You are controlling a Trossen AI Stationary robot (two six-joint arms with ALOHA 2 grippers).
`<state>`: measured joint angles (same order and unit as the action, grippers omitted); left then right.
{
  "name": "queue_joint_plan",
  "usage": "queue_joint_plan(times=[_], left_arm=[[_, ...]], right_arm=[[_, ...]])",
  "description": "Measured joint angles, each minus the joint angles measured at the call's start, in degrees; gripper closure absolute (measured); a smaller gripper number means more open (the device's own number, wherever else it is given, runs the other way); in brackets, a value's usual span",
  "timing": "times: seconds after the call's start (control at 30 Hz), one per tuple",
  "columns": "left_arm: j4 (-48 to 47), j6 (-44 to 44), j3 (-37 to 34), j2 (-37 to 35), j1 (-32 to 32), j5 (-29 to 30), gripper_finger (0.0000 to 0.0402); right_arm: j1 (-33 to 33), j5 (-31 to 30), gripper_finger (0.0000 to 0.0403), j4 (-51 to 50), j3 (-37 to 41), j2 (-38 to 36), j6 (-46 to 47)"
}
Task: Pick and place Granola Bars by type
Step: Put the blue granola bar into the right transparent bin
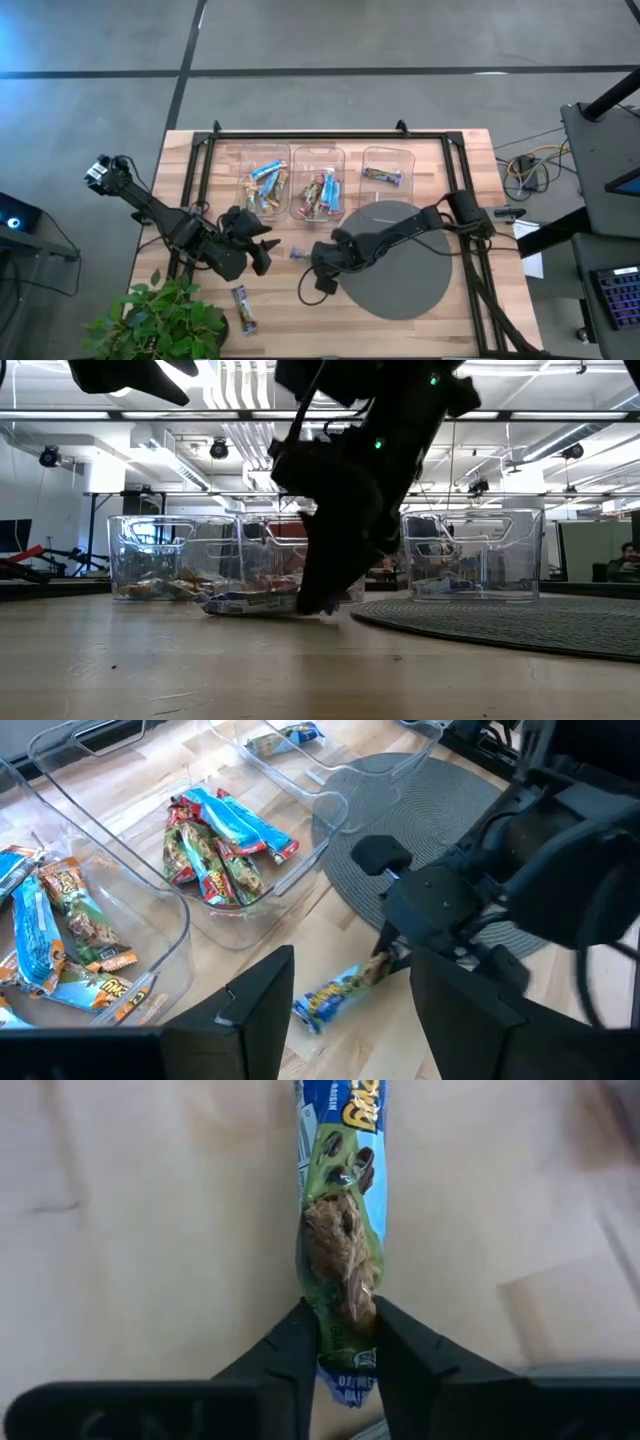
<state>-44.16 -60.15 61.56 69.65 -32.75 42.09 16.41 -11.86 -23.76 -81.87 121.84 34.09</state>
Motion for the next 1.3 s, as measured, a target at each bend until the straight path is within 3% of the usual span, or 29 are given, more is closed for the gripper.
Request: queue_joint_plan(times=[0.27, 0.4, 0.6, 0.7, 0.8, 0.9, 1.13, 1.3], left_arm=[[0.0, 0.1, 0.0, 0.0, 0.0, 0.0, 0.0219], [0.0, 0.0, 0.0, 0.0, 0.0, 0.0, 0.0219], [0.0, 0.1, 0.0, 0.0, 0.0, 0.0, 0.0219], [0.0, 0.1, 0.0, 0.0, 0.0, 0.0, 0.0219], [-0.1, 0.4, 0.0, 0.0, 0.0, 0.0, 0.0219], [-0.1, 1.1, 0.0, 0.0, 0.0, 0.0, 0.0219], [-0.3, 1.5, 0.0, 0.0, 0.0, 0.5, 0.0219], [-0.3, 1.3, 0.0, 0.0, -0.1, 0.5, 0.0219]], right_arm=[[0.0, -1.5, 0.0341, 0.0, 0.0, -7.2, 0.1], [0.2, -7.7, 0.0342, -1.5, 0.0, -13.7, 5.3], [0.3, -29.0, 0.0342, -23.5, -0.1, -23.4, 32.6], [0.2, -35.1, 0.0342, -38.0, 0.0, -27.2, 48.2], [-0.9, -35.5, 0.0342, -47.2, 1.3, -29.0, 55.8], [-2.6, -34.2, 0.0342, -47.6, 4.1, -29.9, 57.1], [-9.3, -26.1, 0.0342, -42.3, 13.3, -29.9, 55.9], [-13.5, -17.3, 0.0342, -32.5, 21.9, -30.3, 54.6]])
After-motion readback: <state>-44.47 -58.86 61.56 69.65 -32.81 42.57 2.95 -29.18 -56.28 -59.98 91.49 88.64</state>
